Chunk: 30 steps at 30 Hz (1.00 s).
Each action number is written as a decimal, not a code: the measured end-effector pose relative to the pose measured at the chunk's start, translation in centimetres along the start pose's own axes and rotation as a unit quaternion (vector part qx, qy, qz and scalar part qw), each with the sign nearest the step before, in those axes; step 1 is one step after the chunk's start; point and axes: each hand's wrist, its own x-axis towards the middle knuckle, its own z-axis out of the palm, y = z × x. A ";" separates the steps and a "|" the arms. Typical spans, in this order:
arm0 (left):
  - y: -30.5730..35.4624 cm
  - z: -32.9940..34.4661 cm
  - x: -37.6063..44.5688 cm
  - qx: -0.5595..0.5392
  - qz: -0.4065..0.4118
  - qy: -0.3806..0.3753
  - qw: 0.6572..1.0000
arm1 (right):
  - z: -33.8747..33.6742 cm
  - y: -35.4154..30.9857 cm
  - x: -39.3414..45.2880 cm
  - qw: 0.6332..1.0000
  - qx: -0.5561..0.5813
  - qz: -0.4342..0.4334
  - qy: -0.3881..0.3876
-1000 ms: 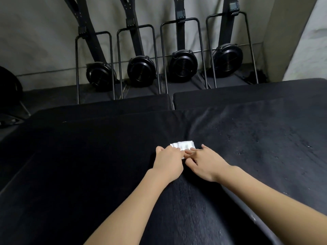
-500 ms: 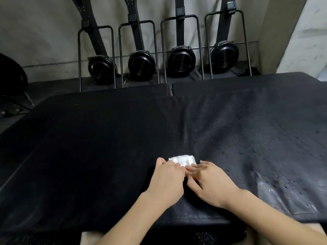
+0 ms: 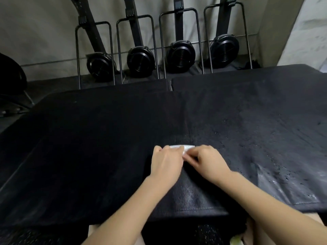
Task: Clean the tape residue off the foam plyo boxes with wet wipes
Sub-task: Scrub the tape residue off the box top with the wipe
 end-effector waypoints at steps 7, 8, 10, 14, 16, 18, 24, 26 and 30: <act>0.2 -0.7 -2.4 0.050 0.059 -0.020 0.997 | 0.1 -0.1 -2.4 0.999 0.034 -0.009 -0.006; 0.6 -0.9 -3.9 0.030 0.072 -0.007 0.997 | 0.1 0.0 -3.9 0.999 0.038 -0.019 0.001; 1.5 -1.6 -7.0 -0.007 0.091 0.019 0.996 | -0.1 -0.2 -7.3 0.998 0.045 -0.051 0.002; 2.4 -1.1 -10.6 -0.029 0.102 0.041 0.994 | 0.0 -1.1 -10.9 0.993 0.014 -0.113 0.016; 2.2 -0.6 -9.8 -0.030 0.098 0.052 0.993 | 0.2 -1.1 -9.9 0.994 -0.003 -0.107 0.028; 1.7 -0.2 -8.0 -0.023 0.085 0.051 0.995 | 0.5 -0.8 -7.9 0.995 -0.021 -0.084 0.044; 1.6 0.0 -7.5 -0.036 0.063 0.035 0.997 | -0.1 -0.9 -7.0 0.996 -0.016 -0.075 0.035; 2.0 -0.5 -9.4 -0.061 0.079 0.049 0.994 | -0.3 -1.0 -9.1 0.995 -0.003 -0.091 0.037; 2.5 -0.9 -12.6 -0.092 0.102 0.055 0.989 | 0.4 -0.8 -13.2 0.993 0.018 -0.103 0.055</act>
